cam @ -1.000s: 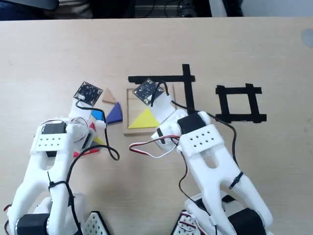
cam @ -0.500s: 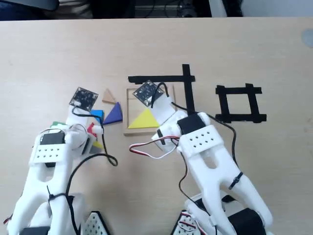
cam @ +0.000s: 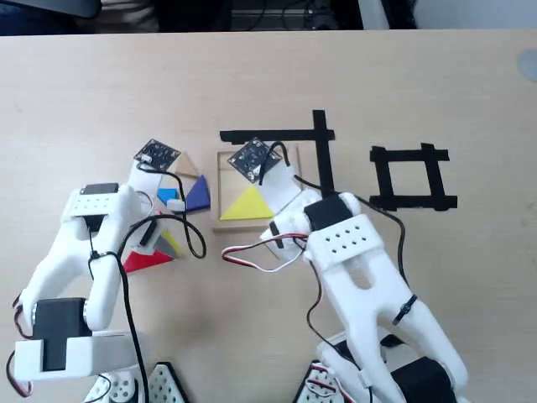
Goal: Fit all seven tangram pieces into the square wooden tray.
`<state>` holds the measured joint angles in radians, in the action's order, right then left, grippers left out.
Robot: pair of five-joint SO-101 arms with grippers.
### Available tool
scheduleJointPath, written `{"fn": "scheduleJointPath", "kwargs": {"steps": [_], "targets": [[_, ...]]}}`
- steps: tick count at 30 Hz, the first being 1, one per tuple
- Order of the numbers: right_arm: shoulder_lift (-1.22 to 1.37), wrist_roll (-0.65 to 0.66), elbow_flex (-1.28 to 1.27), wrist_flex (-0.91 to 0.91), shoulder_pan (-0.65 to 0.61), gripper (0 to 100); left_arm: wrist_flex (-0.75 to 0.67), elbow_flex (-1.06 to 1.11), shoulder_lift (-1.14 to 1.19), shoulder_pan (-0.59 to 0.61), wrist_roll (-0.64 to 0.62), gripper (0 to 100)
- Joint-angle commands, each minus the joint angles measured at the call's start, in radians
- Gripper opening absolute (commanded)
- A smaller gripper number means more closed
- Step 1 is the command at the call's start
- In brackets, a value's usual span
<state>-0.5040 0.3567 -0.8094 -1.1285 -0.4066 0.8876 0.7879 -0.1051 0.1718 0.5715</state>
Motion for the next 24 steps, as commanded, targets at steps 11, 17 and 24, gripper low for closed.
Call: {"fn": "scheduleJointPath", "kwargs": {"steps": [11,17,24], "targets": [[0.002,0.008,0.004,0.015,-0.018,22.6,0.009,-0.059,0.04,0.005,0.078,35],[0.002,0.0,-0.002,0.041,-0.018,22.6,0.083,-0.159,0.135,0.005,0.077,35],[0.024,0.002,0.027,0.101,-0.098,22.6,0.089,-0.173,0.15,0.005,0.078,35]]}}
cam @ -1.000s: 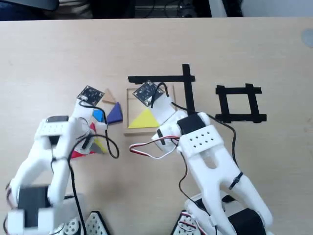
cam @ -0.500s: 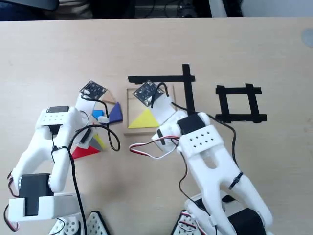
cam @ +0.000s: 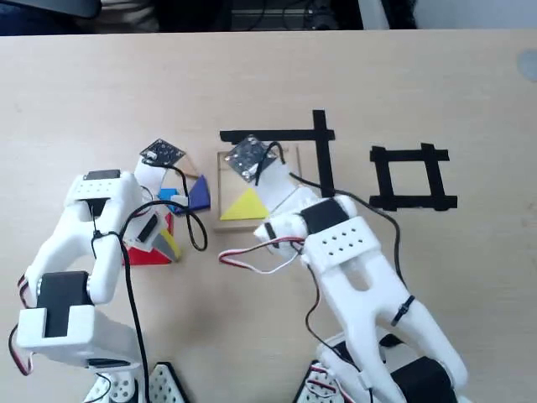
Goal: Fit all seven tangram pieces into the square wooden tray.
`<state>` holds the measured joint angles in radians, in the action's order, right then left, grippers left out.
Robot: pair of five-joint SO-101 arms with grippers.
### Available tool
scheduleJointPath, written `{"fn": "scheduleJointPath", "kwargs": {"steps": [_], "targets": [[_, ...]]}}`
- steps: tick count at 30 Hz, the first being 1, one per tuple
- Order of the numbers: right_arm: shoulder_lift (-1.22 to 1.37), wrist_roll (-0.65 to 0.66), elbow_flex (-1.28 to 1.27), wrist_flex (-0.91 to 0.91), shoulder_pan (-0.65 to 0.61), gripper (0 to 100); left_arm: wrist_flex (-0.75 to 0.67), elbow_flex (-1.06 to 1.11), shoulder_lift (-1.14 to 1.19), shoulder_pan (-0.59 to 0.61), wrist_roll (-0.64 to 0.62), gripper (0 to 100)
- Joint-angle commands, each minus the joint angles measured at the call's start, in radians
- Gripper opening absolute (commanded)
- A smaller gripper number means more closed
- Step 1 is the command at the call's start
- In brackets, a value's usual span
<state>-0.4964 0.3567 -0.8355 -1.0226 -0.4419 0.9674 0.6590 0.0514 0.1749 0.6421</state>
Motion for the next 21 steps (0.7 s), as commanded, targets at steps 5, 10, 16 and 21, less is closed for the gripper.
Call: {"fn": "scheduleJointPath", "kwargs": {"steps": [5,10,16,21], "targets": [[0.196,-0.026,0.232,-0.101,-0.133,22.6,0.009,-0.044,-0.006,0.008,0.008,35],[0.348,-0.083,0.308,-0.11,-0.178,22.6,0.009,-0.044,-0.006,0.008,0.009,35],[0.344,-0.08,0.325,-0.11,-0.226,22.6,0.012,-0.07,-0.12,0.045,-0.014,35],[0.352,-0.049,0.381,-0.11,-0.227,22.6,0.068,-0.074,-0.356,0.166,-0.057,35]]}}
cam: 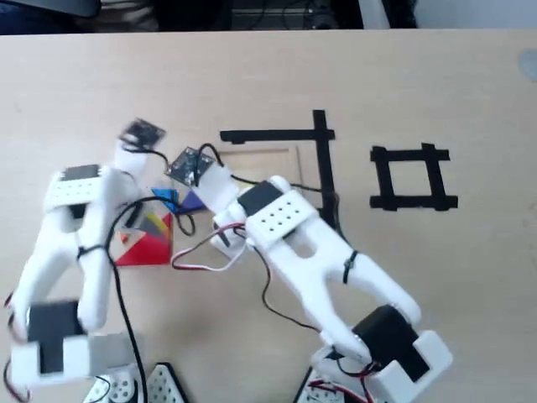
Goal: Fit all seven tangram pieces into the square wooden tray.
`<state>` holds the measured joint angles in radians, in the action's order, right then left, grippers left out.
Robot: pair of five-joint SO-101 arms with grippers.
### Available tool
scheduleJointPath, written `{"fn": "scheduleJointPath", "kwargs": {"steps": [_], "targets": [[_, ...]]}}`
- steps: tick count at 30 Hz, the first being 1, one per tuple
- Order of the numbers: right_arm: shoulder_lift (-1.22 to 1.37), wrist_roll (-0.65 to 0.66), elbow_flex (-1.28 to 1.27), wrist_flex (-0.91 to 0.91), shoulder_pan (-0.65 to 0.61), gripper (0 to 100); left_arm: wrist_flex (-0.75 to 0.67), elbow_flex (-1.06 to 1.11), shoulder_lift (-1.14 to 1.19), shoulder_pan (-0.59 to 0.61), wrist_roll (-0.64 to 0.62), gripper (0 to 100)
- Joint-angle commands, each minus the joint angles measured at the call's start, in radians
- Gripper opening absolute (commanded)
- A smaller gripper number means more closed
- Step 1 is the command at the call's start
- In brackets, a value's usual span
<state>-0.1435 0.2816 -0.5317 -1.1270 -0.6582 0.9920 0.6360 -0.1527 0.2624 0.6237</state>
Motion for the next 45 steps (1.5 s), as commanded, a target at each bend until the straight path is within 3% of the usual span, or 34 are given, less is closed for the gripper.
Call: {"fn": "scheduleJointPath", "kwargs": {"steps": [1,5,8,16,23,34,45], "targets": [[0.007,0.032,0.094,-0.006,-0.011,22.6,0.06,-0.048,-0.204,0.11,-0.055,35],[0.085,0.032,0.197,-0.011,-0.04,22.6,0.12,0.015,-0.385,0.268,-0.046,35],[0.182,0.012,0.268,-0.006,-0.1,22.5,0.114,0.131,-0.482,0.332,0.031,35],[0.429,0.011,0.509,-0.006,-0.203,22.5,-0.094,0.423,-0.578,0.545,0.066,35],[0.536,-0.063,0.659,-0.011,-0.198,19.6,-0.138,0.489,-0.578,0.782,0.064,35],[0.639,-0.015,0.753,0.049,-0.318,20.5,-0.198,0.565,-0.577,0.975,0.094,35],[0.889,-0.017,1.055,-0.124,-0.299,20.8,-0.261,0.608,-0.577,0.978,0.107,35]]}}
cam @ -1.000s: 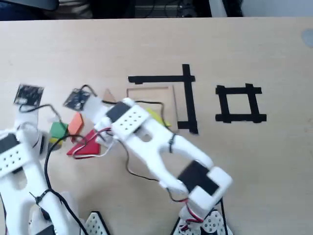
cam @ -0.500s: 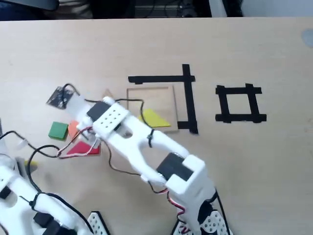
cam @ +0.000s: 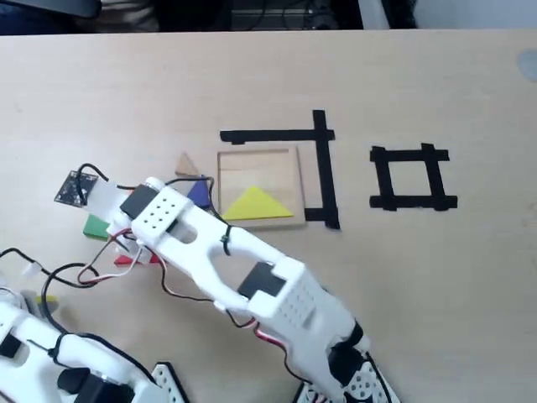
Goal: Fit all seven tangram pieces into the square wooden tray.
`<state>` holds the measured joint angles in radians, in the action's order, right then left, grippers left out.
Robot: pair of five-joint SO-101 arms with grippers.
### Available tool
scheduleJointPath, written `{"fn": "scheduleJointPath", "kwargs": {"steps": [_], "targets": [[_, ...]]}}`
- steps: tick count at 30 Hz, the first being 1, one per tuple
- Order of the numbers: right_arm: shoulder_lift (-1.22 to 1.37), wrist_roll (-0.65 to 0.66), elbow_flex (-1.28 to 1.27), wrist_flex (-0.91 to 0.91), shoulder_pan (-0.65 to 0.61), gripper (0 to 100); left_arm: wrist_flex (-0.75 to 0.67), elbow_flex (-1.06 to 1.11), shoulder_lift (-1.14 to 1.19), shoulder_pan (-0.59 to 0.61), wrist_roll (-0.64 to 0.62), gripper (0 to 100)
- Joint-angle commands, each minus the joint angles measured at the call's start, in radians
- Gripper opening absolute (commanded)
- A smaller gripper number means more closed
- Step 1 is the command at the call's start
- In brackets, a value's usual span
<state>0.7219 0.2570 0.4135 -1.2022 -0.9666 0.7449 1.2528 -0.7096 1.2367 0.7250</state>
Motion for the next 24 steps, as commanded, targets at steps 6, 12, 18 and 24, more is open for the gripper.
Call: {"fn": "scheduleJointPath", "kwargs": {"steps": [6,12,18,24], "targets": [[0.128,-0.011,0.239,-0.161,0.058,20.5,-0.009,-0.007,-0.02,-0.013,0.006,35],[0.156,-0.144,0.381,-0.304,0.101,20.8,-0.008,0.027,-0.02,-0.131,-0.017,35],[0.16,-0.253,0.535,-0.373,0.084,20.6,-0.008,0.03,-0.02,-0.211,-0.1,35],[0.16,-0.215,0.536,-0.446,0.08,20.6,-0.008,0.025,-0.02,-0.223,-0.094,35]]}}
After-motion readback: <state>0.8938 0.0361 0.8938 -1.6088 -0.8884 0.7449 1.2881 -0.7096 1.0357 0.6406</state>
